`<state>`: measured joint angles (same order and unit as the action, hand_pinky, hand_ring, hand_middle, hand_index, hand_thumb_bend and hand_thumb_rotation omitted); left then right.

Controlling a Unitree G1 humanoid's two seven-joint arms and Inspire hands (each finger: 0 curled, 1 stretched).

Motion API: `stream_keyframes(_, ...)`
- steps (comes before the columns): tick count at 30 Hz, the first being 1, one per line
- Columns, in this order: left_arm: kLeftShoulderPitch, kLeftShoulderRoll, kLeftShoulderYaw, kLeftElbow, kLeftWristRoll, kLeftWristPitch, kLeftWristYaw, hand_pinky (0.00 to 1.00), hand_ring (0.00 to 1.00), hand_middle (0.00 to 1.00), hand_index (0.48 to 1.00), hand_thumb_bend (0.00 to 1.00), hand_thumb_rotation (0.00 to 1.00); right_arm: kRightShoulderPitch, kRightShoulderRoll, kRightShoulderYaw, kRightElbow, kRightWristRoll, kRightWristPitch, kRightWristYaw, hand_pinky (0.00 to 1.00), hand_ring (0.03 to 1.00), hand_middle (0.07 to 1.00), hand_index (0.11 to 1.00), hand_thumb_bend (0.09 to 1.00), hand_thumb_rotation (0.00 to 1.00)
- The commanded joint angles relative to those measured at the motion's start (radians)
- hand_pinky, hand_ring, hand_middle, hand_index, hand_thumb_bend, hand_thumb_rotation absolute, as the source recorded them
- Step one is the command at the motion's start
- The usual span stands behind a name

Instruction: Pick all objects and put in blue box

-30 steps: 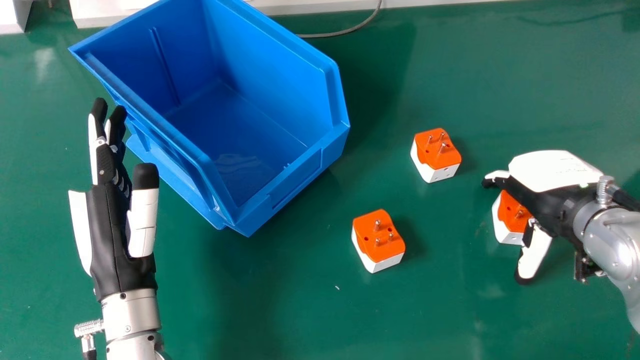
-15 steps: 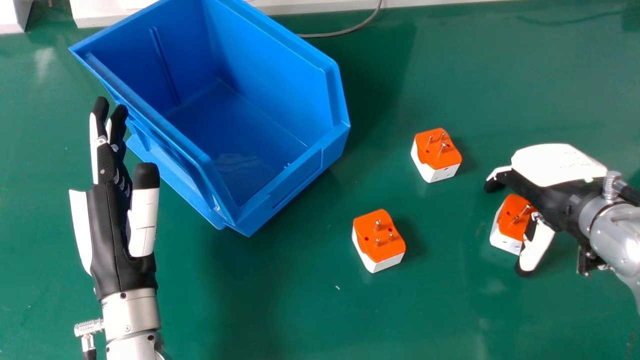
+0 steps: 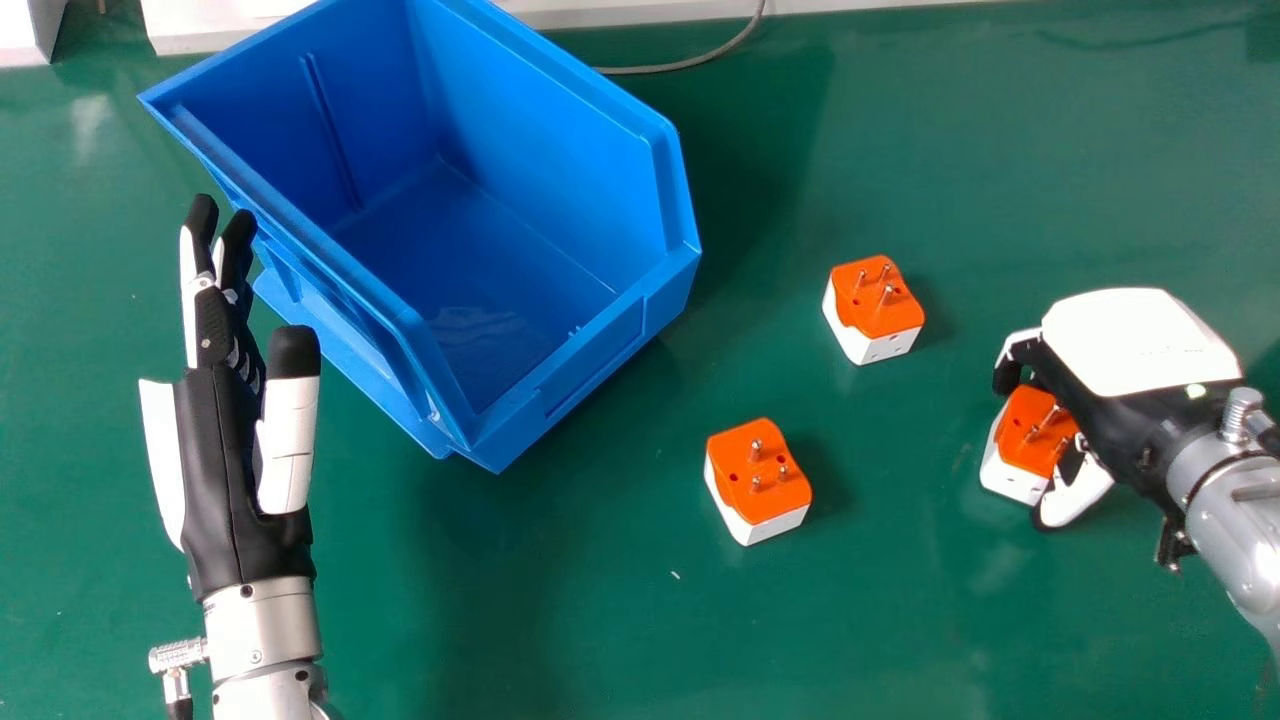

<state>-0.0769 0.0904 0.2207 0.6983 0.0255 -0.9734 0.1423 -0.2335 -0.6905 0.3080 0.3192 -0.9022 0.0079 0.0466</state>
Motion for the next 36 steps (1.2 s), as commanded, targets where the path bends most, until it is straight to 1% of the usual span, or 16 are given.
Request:
stream_keyframes(1,-0.005,0.004,-0.001,-0.005,0.000,-0.018,0.000,1.00,0.97,0.95,0.969,0.99,0.94,0.002,-0.006,-0.017,-0.002,0.009,-0.007,-0.047,0.35,0.439,0.572,0.584,0.591,0.00)
stream_keyframes(2,-0.006,0.005,0.000,-0.002,0.002,-0.019,0.001,1.00,0.97,0.95,0.969,0.99,0.94,0.007,-0.006,-0.019,-0.004,0.014,-0.014,-0.060,0.35,0.439,0.572,0.584,0.591,0.00)
stream_keyframes(3,-0.007,0.005,0.000,0.000,0.001,-0.020,0.000,1.00,0.97,0.95,0.969,0.99,0.94,0.010,-0.006,-0.023,-0.008,0.023,-0.018,-0.063,0.35,0.439,0.572,0.584,0.591,0.00)
stream_keyframes(6,-0.007,0.005,-0.001,0.004,-0.004,-0.022,-0.004,1.00,0.97,0.95,0.971,0.99,0.94,0.015,-0.002,-0.031,-0.016,0.042,-0.017,-0.068,0.34,0.419,0.551,0.553,0.563,0.00)
stream_keyframes(7,-0.008,0.004,-0.001,0.005,-0.007,-0.024,-0.007,1.00,0.97,0.95,0.971,0.99,0.94,0.016,-0.002,-0.030,-0.018,0.041,-0.015,-0.074,0.34,0.419,0.551,0.553,0.563,0.00)
stream_keyframes(9,-0.008,0.003,0.000,0.006,-0.008,-0.024,-0.008,1.00,0.97,0.95,0.972,0.99,0.94,0.018,-0.004,-0.031,-0.021,0.044,-0.015,-0.082,0.34,0.411,0.545,0.543,0.553,0.00)
stream_keyframes(12,-0.007,0.003,0.002,0.006,-0.003,-0.023,-0.004,1.00,0.97,0.95,0.972,0.99,0.94,0.021,-0.005,-0.035,-0.027,0.052,-0.015,-0.084,0.34,0.402,0.533,0.534,0.538,0.00)
stream_keyframes(14,-0.007,0.004,0.002,0.008,-0.006,-0.024,-0.006,1.00,0.97,0.95,0.972,0.99,0.94,0.026,-0.003,-0.040,-0.033,0.059,-0.014,-0.087,0.34,0.399,0.530,0.530,0.533,0.00)
stream_keyframes(16,-0.007,0.004,0.002,0.007,-0.005,-0.025,-0.005,1.00,0.97,0.95,0.972,0.99,0.94,0.035,-0.002,-0.047,-0.050,0.060,-0.009,-0.090,0.34,0.397,0.525,0.528,0.529,0.00)
stream_keyframes(18,-0.006,0.003,0.001,0.007,-0.009,-0.026,-0.008,1.00,0.97,0.95,0.972,0.99,0.94,0.041,-0.001,-0.056,-0.060,0.062,-0.011,-0.097,0.33,0.394,0.521,0.527,0.525,0.00)
stream_keyframes(22,-0.008,0.004,0.002,0.009,-0.002,-0.028,-0.004,1.00,0.97,0.95,0.971,0.99,0.94,0.053,-0.004,-0.071,-0.094,0.067,-0.003,-0.082,0.32,0.393,0.513,0.521,0.521,0.00)
stream_keyframes(24,-0.008,0.005,0.001,0.011,-0.001,-0.030,-0.004,1.00,0.97,0.95,0.971,0.99,0.94,0.057,-0.008,-0.074,-0.109,0.063,0.002,-0.078,0.32,0.393,0.513,0.521,0.521,0.00)
stream_keyframes(27,-0.008,0.003,0.000,0.010,-0.008,-0.030,-0.009,1.00,0.97,0.95,0.972,0.98,0.94,0.064,-0.010,-0.084,-0.128,0.073,0.006,-0.074,0.31,0.390,0.506,0.519,0.518,0.00)
stream_keyframes(29,-0.008,0.003,0.001,0.009,-0.002,-0.029,-0.004,1.00,0.97,0.95,0.972,0.98,0.94,0.070,-0.012,-0.092,-0.138,0.081,0.003,-0.078,0.31,0.390,0.504,0.518,0.517,0.00)
stream_keyframes(32,-0.009,0.003,0.002,0.009,0.000,-0.029,-0.001,1.00,0.97,0.95,0.972,0.98,0.94,0.081,-0.010,-0.115,-0.165,0.103,-0.006,-0.082,0.31,0.391,0.503,0.516,0.517,0.00)
stream_keyframes(36,-0.010,0.001,0.000,0.008,-0.003,-0.027,-0.003,1.00,0.97,0.95,0.972,0.98,0.94,0.107,-0.010,-0.158,-0.248,0.123,0.001,-0.074,0.30,0.396,0.501,0.505,0.516,0.00)
